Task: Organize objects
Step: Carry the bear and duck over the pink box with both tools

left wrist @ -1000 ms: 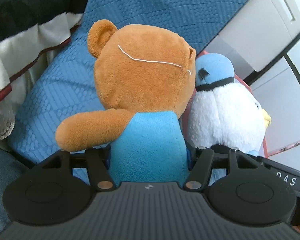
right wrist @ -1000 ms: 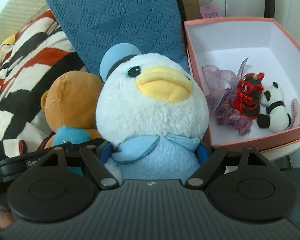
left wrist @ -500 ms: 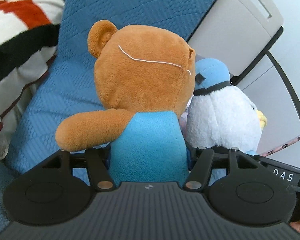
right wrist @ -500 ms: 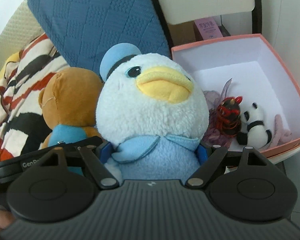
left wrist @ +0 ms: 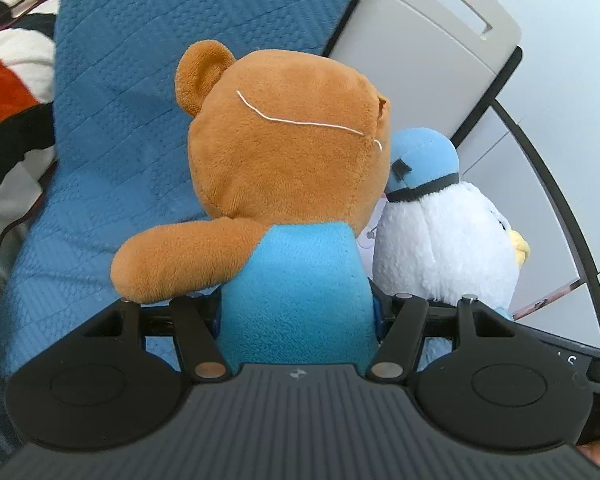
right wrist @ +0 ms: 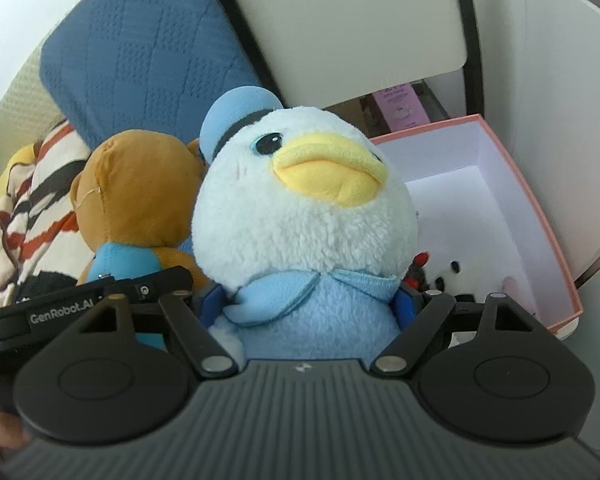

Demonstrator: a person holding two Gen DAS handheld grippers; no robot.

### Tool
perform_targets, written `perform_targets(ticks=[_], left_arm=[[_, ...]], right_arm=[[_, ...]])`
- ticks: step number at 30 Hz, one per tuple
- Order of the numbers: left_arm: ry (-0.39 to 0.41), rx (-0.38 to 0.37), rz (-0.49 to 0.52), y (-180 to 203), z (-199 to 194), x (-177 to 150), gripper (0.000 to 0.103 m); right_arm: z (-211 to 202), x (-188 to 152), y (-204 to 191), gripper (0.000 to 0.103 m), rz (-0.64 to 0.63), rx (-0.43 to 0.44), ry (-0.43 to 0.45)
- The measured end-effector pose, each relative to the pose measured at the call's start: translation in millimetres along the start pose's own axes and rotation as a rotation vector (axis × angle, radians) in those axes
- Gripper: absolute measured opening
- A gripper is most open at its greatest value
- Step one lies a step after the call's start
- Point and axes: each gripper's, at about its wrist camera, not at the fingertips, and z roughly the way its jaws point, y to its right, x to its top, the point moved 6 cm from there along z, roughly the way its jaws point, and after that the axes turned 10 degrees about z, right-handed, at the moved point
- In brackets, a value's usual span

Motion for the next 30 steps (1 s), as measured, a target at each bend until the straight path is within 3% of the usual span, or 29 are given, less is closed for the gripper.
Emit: perform_targets(ticks=[17, 30], left_arm=[[-0.018, -0.04, 0.062, 65.5, 54.7, 36.1, 0.067], [-0.092, -0.035, 0.064, 83.6, 135.9, 39.6, 0.067]], right_arm=[[-4.2, 48.8, 68.6, 0.083, 0.072, -0.035, 0.067], [45.9, 65.7, 113.2, 0.083, 0.063, -0.066, 0.034]])
